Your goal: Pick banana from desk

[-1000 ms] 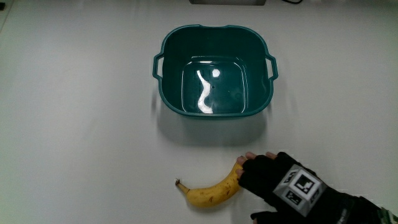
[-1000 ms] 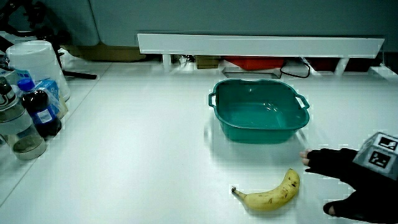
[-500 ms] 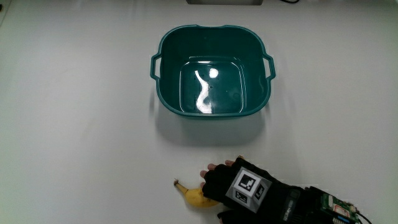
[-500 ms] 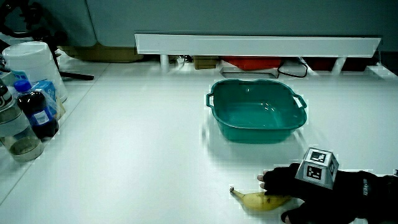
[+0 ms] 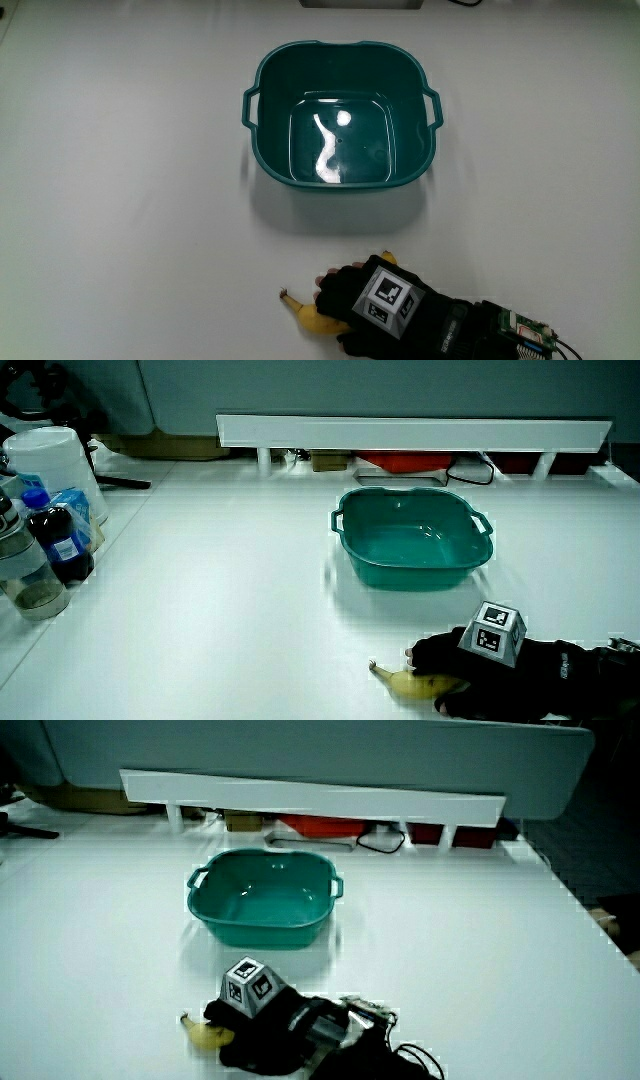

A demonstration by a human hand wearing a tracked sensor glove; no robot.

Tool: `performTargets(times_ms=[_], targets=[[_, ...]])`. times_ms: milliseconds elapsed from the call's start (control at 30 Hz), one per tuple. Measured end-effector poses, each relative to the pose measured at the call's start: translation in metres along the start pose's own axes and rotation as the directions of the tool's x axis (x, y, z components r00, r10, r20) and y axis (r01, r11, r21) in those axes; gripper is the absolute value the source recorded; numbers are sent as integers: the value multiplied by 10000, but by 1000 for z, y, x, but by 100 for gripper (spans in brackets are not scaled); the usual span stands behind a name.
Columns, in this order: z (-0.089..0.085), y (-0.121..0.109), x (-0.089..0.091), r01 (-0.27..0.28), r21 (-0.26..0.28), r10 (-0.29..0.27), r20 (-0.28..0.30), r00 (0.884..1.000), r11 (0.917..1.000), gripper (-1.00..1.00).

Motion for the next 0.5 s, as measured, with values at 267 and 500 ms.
performTargets(times_ms=[267,500], targets=[[-4,0,-2,-220,92,219,28,9998,9997,75],[2,-4,-5,-352,508,347,110,9993,9981,100]])
